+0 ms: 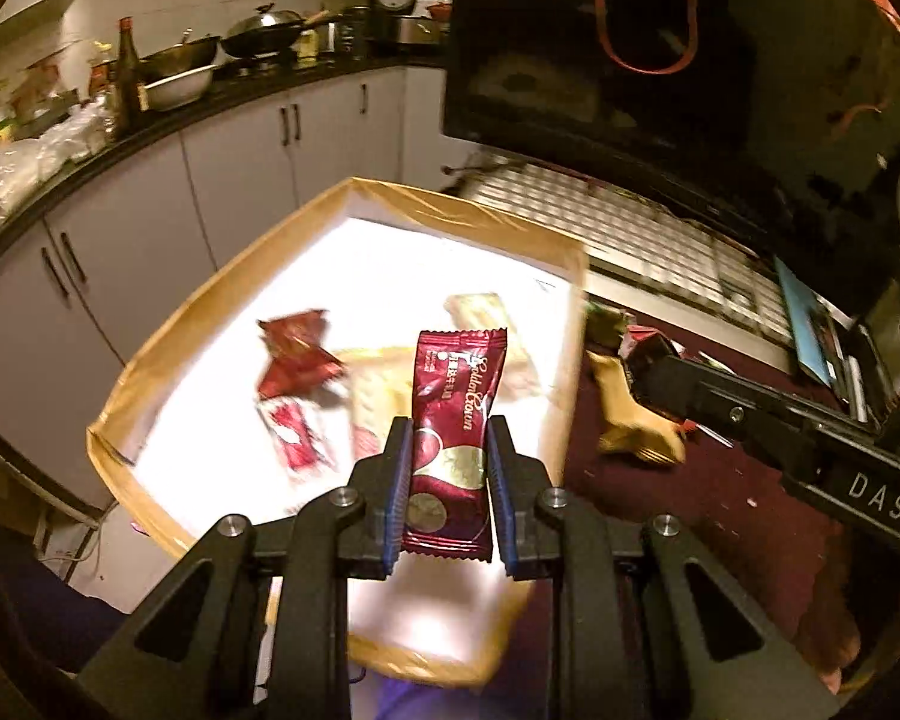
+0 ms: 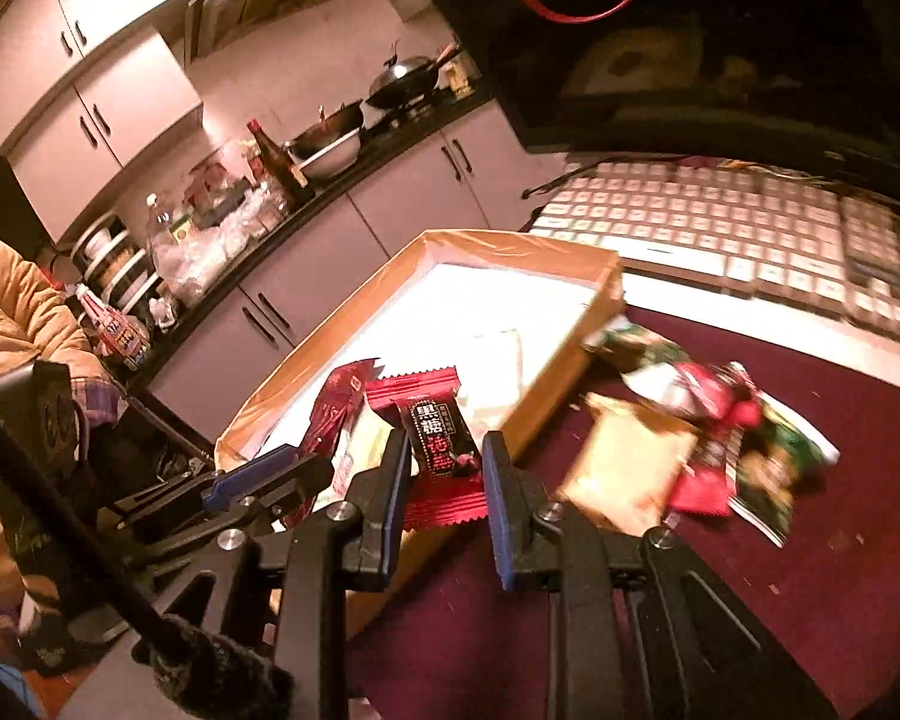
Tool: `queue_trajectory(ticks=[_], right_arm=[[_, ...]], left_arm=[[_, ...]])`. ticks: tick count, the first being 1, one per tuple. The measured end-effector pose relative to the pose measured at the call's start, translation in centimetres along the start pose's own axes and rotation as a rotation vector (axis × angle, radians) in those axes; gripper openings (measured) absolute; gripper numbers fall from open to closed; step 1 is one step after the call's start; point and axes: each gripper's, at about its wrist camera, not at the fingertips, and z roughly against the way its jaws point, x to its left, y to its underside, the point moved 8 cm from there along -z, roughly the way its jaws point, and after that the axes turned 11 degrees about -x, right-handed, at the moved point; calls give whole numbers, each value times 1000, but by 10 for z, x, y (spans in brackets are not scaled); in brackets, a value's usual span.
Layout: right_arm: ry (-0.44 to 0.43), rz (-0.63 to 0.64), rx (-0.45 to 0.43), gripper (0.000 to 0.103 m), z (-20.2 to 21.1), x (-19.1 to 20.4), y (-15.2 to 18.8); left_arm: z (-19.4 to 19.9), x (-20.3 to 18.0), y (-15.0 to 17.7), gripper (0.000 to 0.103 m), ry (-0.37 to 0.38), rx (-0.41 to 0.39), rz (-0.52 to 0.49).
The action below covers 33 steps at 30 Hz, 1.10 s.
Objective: Organize snacks
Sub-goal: 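Lower both held candies into the tray and open both grippers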
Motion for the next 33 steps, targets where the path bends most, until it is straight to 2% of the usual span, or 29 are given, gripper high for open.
queue_trajectory(ticks=[8, 10, 14, 20, 24, 27, 28, 30, 32, 33], right_arm=[[70, 55, 60, 23, -46, 4, -13], [97, 55, 77, 23, -59, -2, -18], [158, 21, 89, 23, -87, -19, -31], [218, 28, 133, 23, -113, -32, -29], [261, 59, 136, 23, -117, -36, -25], [273, 82, 132, 24, -119, -35, -25], [273, 85, 131, 24, -119, -36, -25], [252, 64, 130, 30, -118, -36, -27], [211, 19, 102, 36, -105, -35, -34], [196, 8, 84, 40, -95, -35, -38]], left_arm=[[-28, 33, -29, 26, 35, 7, 68], [-44, 37, -39, 26, 66, 35, 84], [-77, 35, -51, 26, 81, 92, 92], [-115, 31, -48, 26, 18, 185, 50], [-132, 36, -36, 26, -16, 256, 64], [-137, 40, -34, 27, -29, 269, 81], [-140, 42, -34, 28, -35, 275, 83], [-142, 45, -31, 38, -41, 301, 87], [-135, 45, -34, 42, -34, 278, 102], [-127, 44, -38, 49, -24, 244, 106]])
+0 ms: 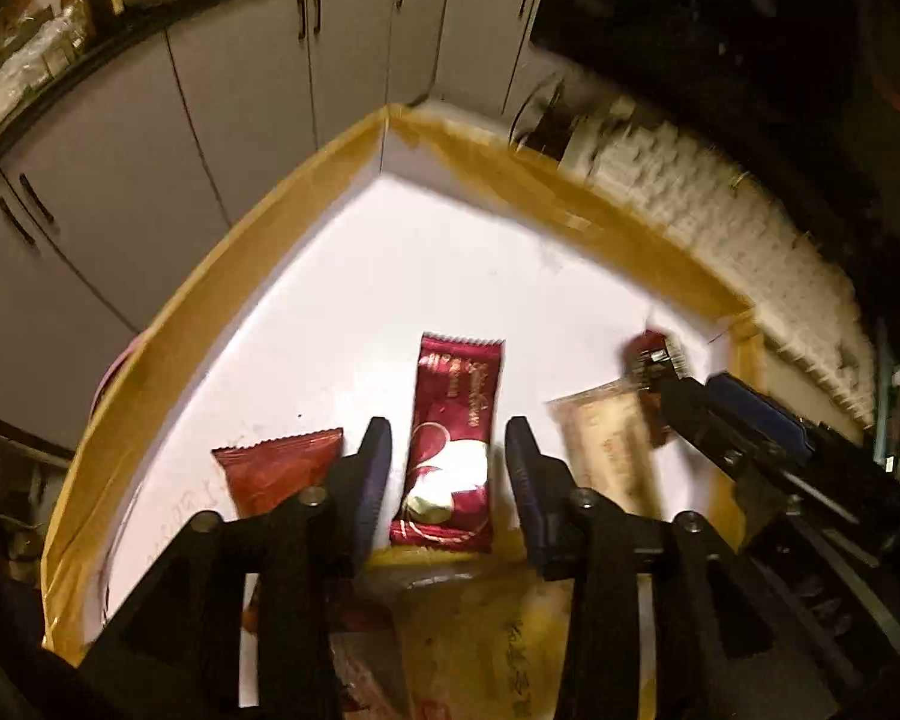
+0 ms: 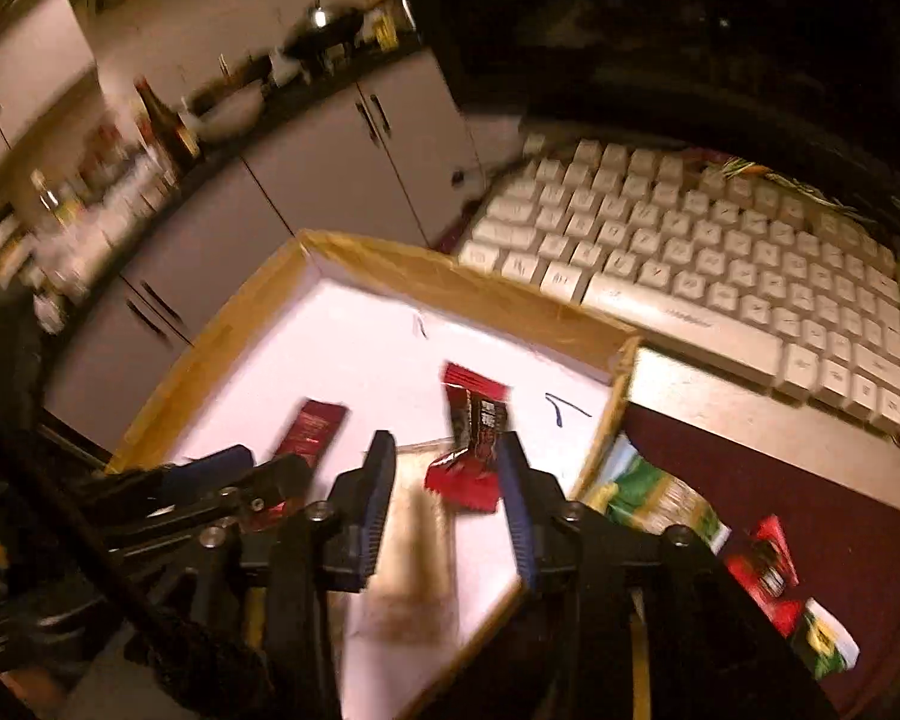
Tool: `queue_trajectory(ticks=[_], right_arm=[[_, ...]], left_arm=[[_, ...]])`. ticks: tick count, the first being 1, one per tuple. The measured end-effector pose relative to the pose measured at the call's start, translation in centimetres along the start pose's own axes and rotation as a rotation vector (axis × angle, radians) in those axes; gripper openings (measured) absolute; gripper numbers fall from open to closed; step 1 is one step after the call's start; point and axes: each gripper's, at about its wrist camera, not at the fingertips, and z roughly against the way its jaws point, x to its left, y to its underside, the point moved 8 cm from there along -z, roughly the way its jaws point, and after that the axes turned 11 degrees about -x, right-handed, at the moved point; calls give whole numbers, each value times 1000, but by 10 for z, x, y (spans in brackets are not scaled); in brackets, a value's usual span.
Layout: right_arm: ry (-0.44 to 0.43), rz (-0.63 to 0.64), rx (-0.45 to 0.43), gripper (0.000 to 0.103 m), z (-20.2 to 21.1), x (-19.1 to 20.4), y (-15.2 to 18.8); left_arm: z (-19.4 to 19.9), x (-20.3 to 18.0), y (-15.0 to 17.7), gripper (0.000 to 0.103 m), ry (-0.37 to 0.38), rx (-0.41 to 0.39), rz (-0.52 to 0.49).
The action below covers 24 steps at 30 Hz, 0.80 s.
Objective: Organize snacks
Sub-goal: 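Lower both held candies into the tray and open both grippers, then grasp the green snack bag with the right gripper while the left gripper grasps the yellow cake pack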
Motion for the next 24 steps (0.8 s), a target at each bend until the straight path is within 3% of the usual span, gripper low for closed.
queue_trajectory(ticks=[3, 5, 9, 15, 20, 24], right_arm=[[-50, -62, -80, 51, 57, -10, -8], [-77, -100, -142, 62, 93, -22, -8], [-48, -173, -198, 62, 142, -70, 11], [43, -317, -126, 62, 139, -137, 46], [41, -376, -43, 57, 117, -144, 68], [78, -399, -27, 54, 102, -143, 70]], left_arm=[[43, -6, 3, 70, 6, -127, -17], [69, -13, 10, 74, 16, -198, -24], [102, -35, 43, 75, 97, -242, -22], [119, -74, 76, 75, 131, -237, -61], [120, -94, 80, 75, 122, -228, -126], [123, -100, 84, 75, 111, -238, -160]])
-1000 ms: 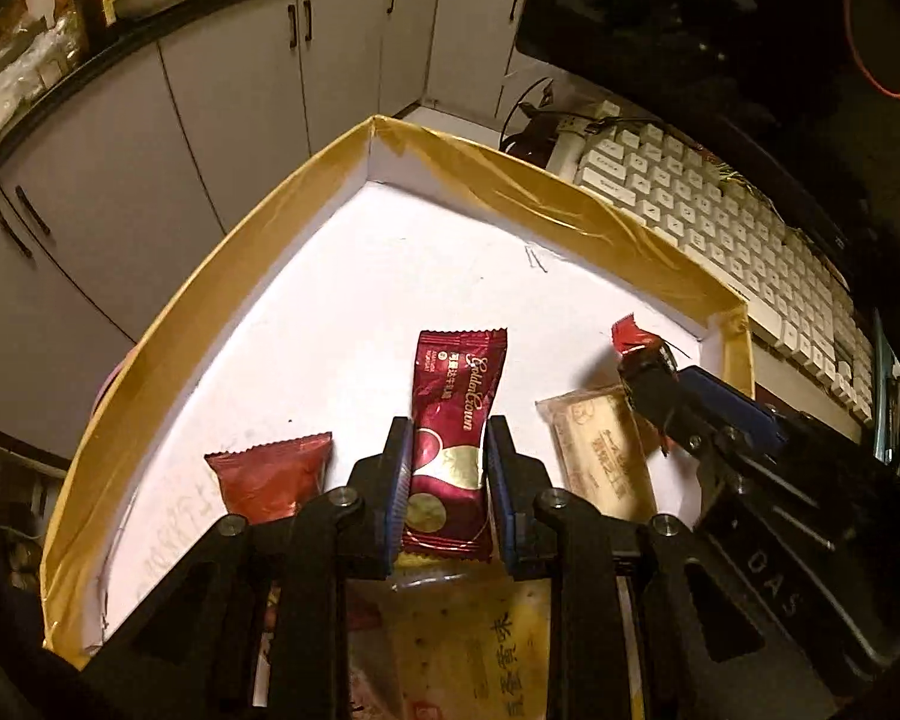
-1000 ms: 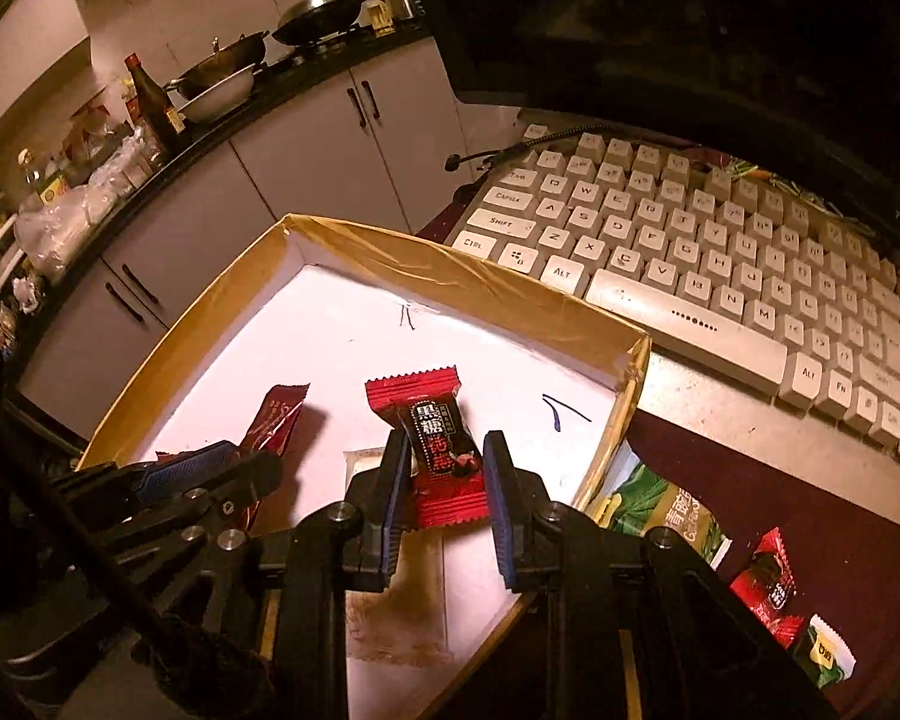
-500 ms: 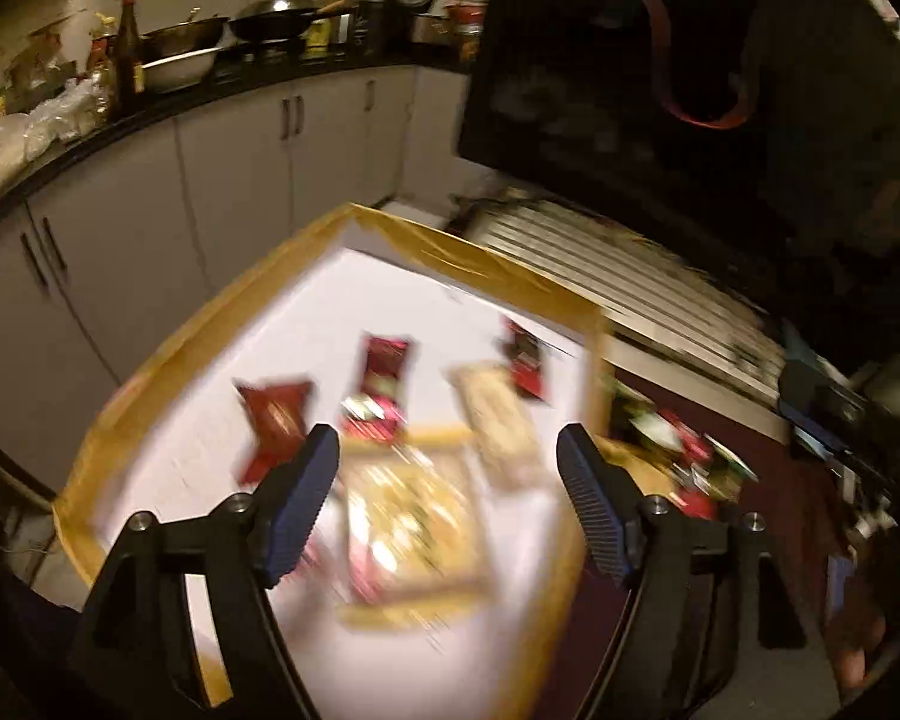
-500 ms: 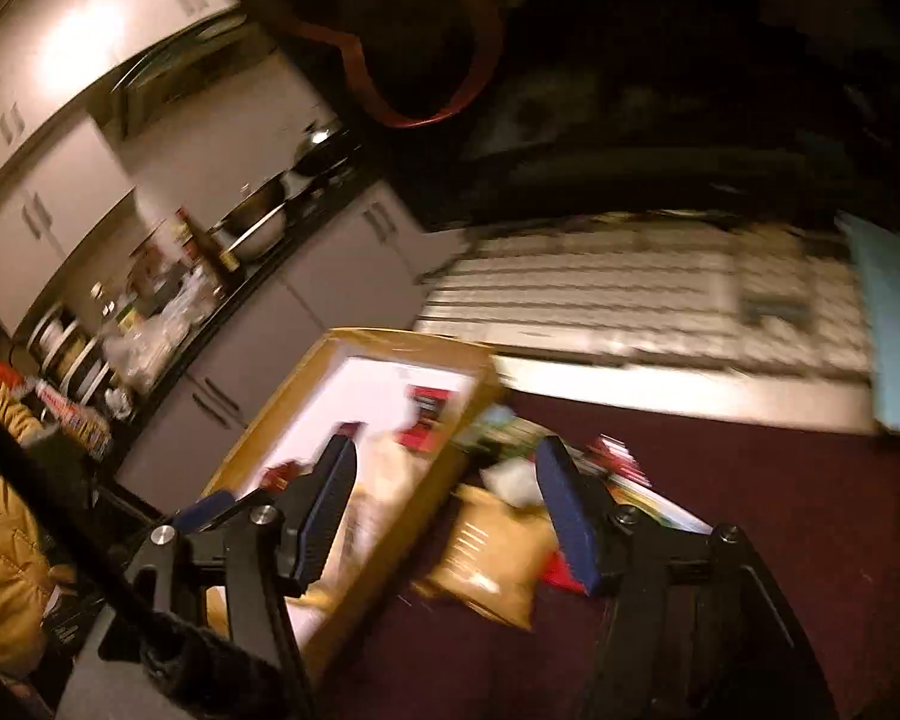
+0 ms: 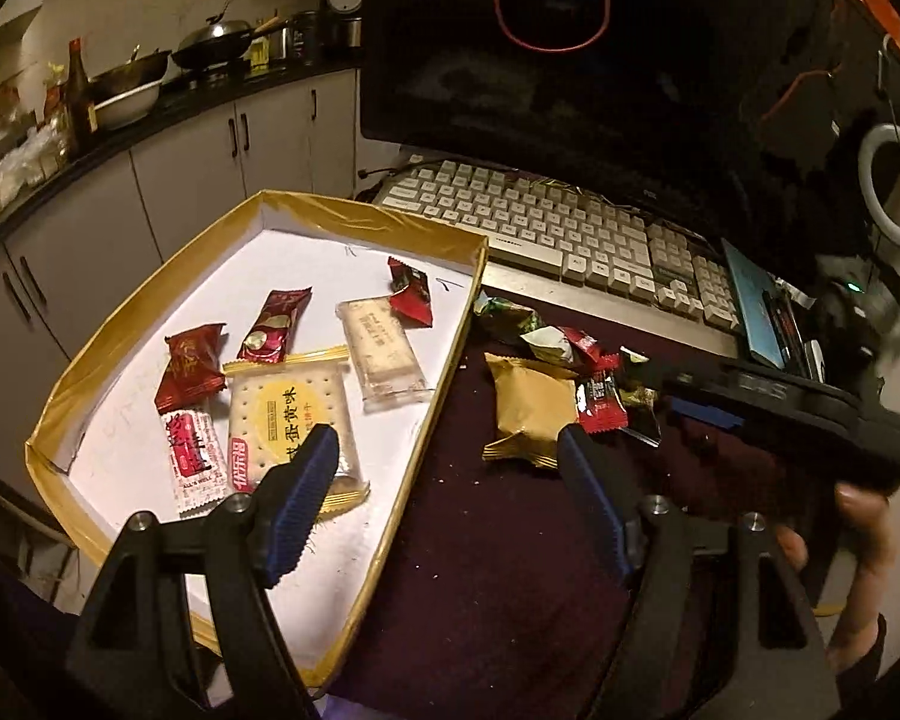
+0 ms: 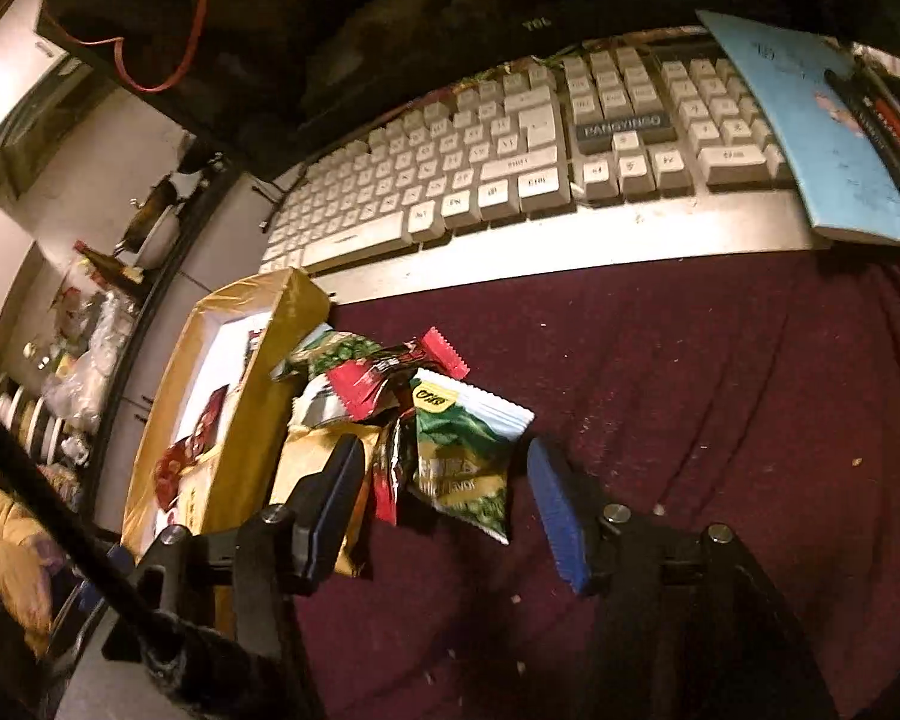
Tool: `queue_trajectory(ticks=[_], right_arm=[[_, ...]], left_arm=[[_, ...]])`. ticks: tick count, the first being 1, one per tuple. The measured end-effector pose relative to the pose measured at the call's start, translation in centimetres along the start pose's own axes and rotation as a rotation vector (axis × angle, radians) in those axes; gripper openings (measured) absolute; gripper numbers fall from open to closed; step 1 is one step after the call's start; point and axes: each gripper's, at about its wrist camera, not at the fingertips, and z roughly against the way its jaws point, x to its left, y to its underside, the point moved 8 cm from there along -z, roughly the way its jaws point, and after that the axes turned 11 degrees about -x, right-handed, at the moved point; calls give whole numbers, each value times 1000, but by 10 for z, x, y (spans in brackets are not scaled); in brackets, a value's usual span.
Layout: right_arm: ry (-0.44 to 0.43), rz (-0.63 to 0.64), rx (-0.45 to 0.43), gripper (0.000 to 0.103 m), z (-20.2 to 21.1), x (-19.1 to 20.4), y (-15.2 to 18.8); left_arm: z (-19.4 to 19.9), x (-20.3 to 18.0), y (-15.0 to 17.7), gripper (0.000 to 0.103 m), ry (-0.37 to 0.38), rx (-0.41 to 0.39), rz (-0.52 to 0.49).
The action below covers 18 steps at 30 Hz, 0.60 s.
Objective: Organize snacks
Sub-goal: 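Grasp the green snack bag with the right gripper while the left gripper grasps the yellow cake pack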
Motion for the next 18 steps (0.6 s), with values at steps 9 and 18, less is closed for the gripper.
queue_trajectory(ticks=[9, 18], right_arm=[[-44, -34, -55, 17, 22, -14, 6], [-69, -45, -197, 17, 64, -41, 21]], left_arm=[[-14, -17, 9, 75, 45, 69, -40], [-71, -49, 17, 68, 75, 206, -139]])
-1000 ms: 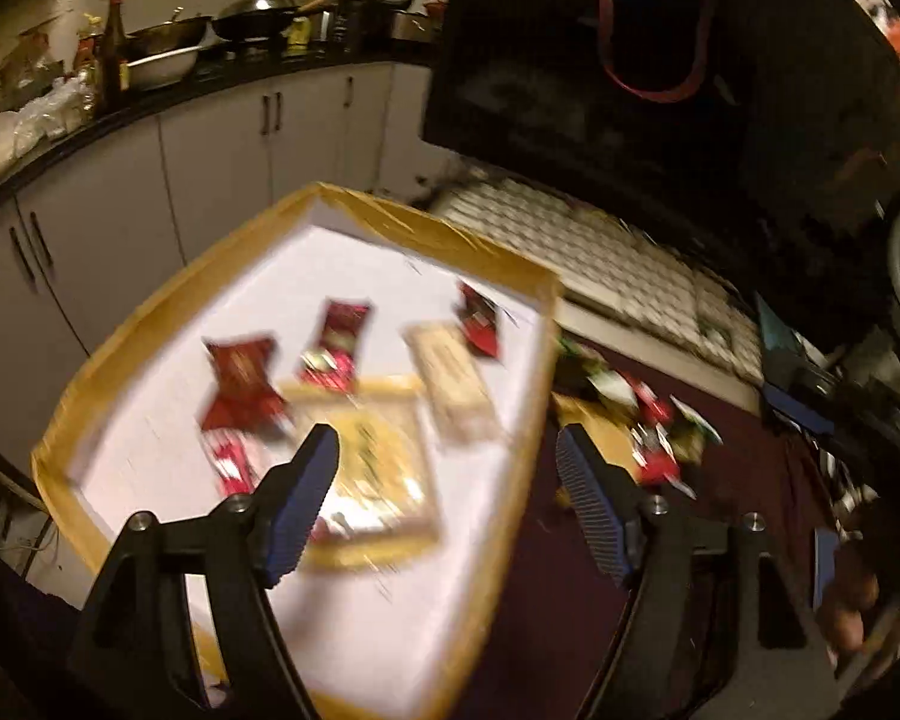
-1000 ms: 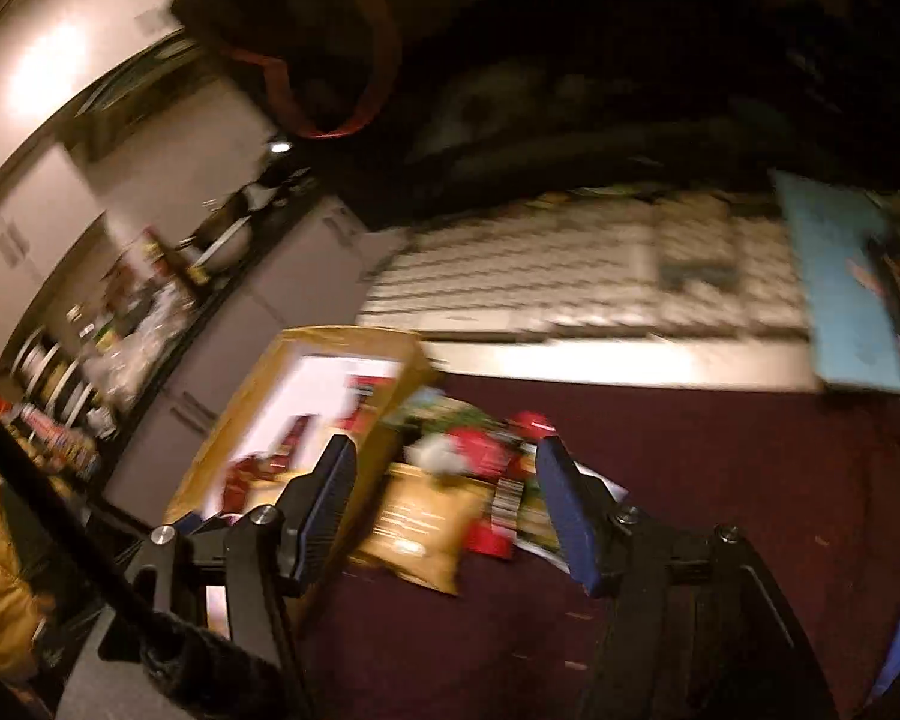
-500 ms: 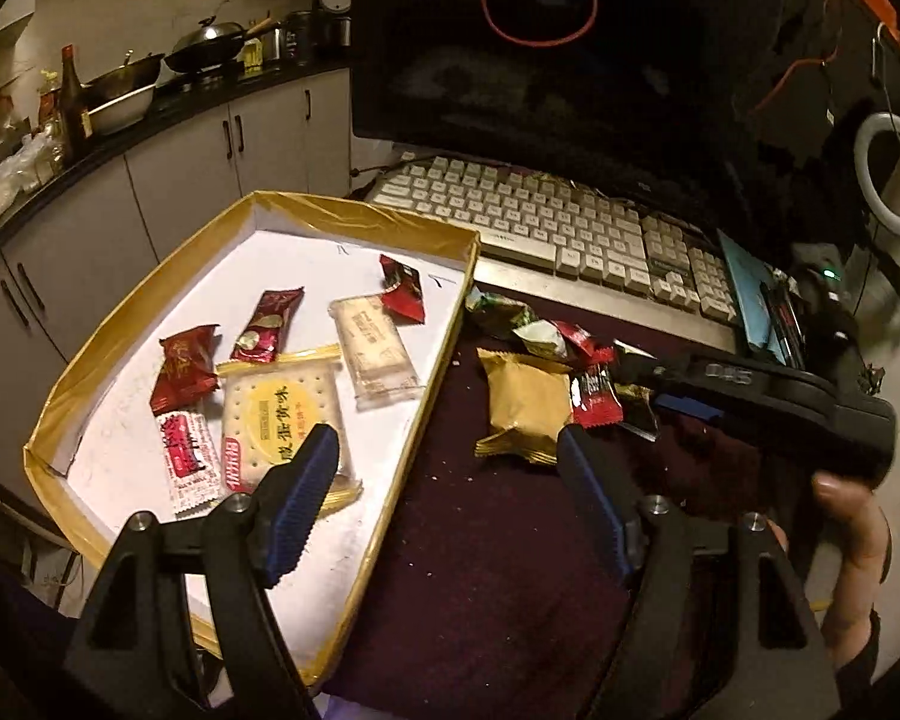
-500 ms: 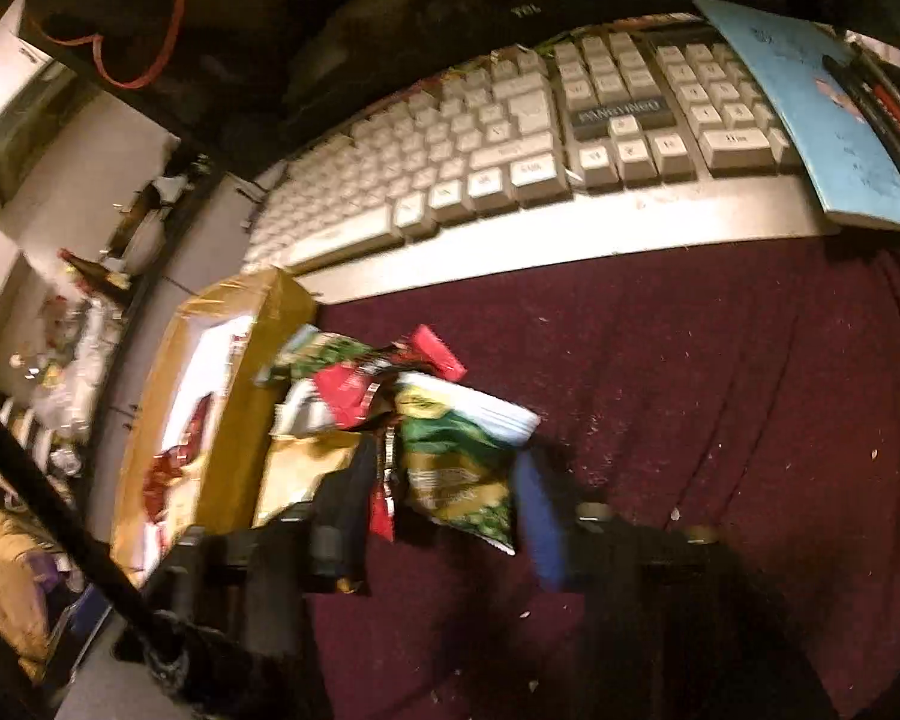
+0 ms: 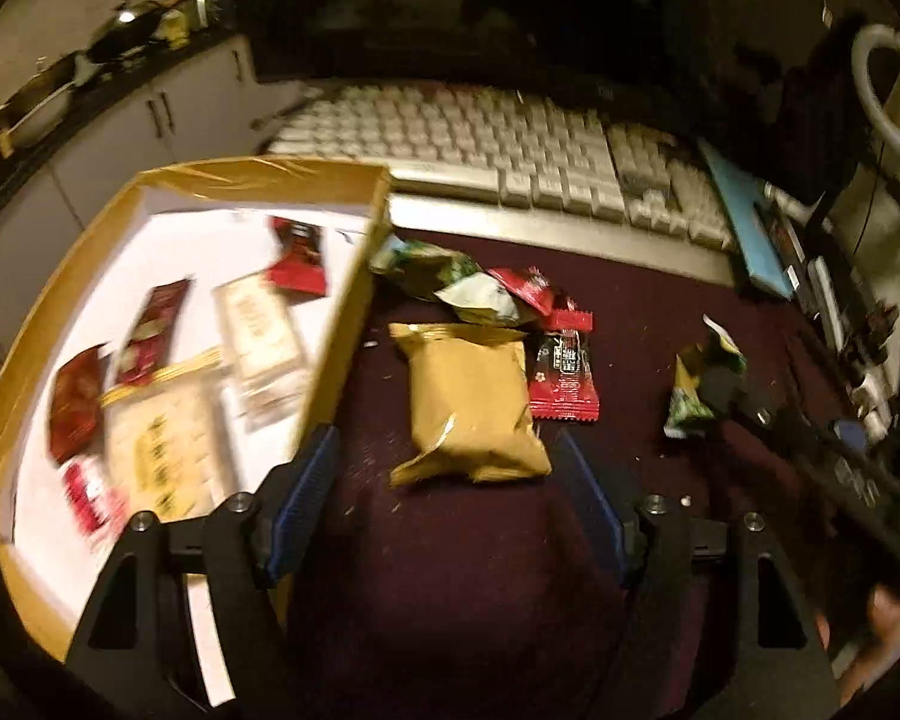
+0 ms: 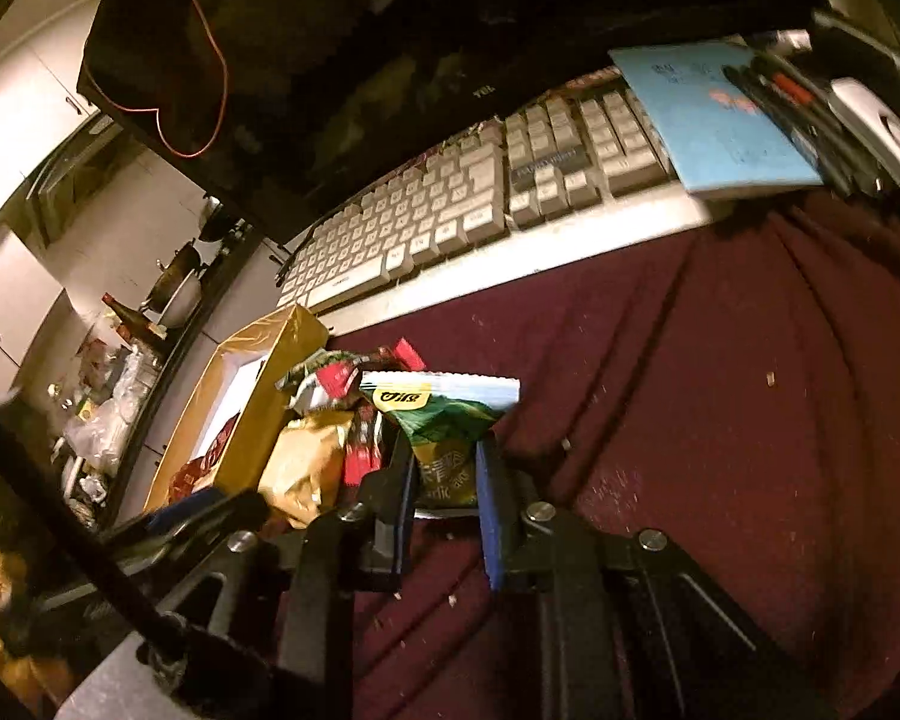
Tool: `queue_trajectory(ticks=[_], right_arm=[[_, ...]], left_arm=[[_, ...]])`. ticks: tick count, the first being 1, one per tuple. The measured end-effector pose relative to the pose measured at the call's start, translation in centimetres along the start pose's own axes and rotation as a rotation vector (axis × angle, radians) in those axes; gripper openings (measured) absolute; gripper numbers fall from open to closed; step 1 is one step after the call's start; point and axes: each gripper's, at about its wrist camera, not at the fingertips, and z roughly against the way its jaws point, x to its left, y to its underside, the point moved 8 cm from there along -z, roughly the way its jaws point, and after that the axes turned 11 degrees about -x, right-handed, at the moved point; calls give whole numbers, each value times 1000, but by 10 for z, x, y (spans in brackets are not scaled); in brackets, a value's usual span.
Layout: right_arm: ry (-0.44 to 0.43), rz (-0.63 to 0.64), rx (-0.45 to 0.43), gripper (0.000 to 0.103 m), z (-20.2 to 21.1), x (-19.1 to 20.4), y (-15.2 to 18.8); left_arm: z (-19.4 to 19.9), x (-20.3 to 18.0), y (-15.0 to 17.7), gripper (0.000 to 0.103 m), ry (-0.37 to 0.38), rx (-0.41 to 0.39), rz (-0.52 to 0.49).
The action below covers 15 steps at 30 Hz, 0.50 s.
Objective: Organize snacks
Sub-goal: 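Grasp the green snack bag with the right gripper while the left gripper grasps the yellow cake pack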
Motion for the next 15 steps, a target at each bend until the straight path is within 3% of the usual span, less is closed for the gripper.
queue_trajectory(ticks=[5, 6, 9, 15], right_arm=[[-22, 5, -8, 16, -2, 2, 2], [-24, 17, -2, 16, -3, 4, 3], [-35, 47, -5, 16, -4, 11, 6], [-42, 72, 4, 16, -7, 17, 7]], left_arm=[[-28, -14, -7, 62, -8, 53, -67], [-34, -15, -7, 53, -17, 65, -80], [-45, -14, -3, 49, -47, 95, -93], [-29, -22, 12, 45, -44, 65, -107]])
